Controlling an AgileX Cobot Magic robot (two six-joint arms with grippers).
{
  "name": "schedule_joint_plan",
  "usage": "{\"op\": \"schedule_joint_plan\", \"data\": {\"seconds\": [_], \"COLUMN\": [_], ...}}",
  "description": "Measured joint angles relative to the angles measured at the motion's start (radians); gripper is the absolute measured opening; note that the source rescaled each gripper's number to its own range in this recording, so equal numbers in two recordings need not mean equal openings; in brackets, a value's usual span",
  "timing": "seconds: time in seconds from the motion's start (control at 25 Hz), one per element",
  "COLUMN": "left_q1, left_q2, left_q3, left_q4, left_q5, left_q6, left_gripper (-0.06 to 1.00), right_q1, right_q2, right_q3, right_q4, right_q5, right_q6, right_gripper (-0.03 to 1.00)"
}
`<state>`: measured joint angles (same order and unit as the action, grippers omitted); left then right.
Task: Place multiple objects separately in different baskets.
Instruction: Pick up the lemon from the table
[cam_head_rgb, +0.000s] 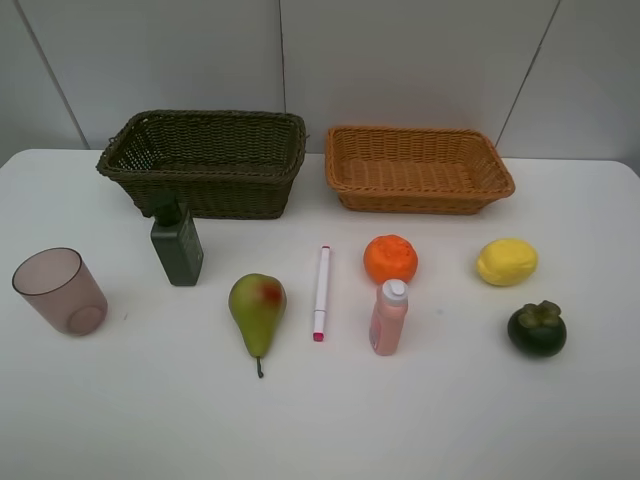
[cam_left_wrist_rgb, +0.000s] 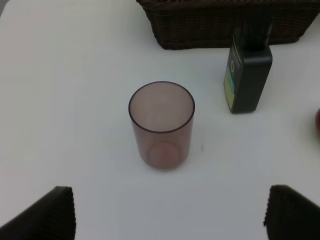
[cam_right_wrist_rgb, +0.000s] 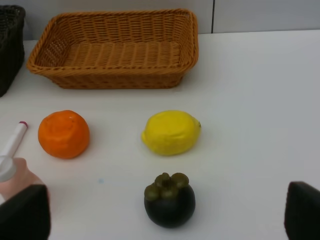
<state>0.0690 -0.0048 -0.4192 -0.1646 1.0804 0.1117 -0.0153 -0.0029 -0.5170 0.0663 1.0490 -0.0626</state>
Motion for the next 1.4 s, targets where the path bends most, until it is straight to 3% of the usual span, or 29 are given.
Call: {"op": "schedule_joint_plan", "data": {"seconds": [0.72,1.12,1.4], "left_q1": [0.0,0.0,0.0], "left_q2": [0.0,0.0,0.0], "left_q3": [0.0,0.0,0.0], "left_q4": [0.0,0.0,0.0], "left_q5": [0.0,0.0,0.0], "left_q6": [0.0,0.0,0.0], "left_gripper": [1.0,1.0,1.0], "right_q1": [0.0,0.0,0.0], "right_q2": [0.039,0.463,0.881], "right_q3": [0.0,-0.13,-0.291], "right_q4": [0.013,0.023,0.023], "right_q5": [-0.011,-0.213,-0.251], "right_q6": [0.038,0.055,0.056], "right_gripper": [0.99,0.99,0.99]}}
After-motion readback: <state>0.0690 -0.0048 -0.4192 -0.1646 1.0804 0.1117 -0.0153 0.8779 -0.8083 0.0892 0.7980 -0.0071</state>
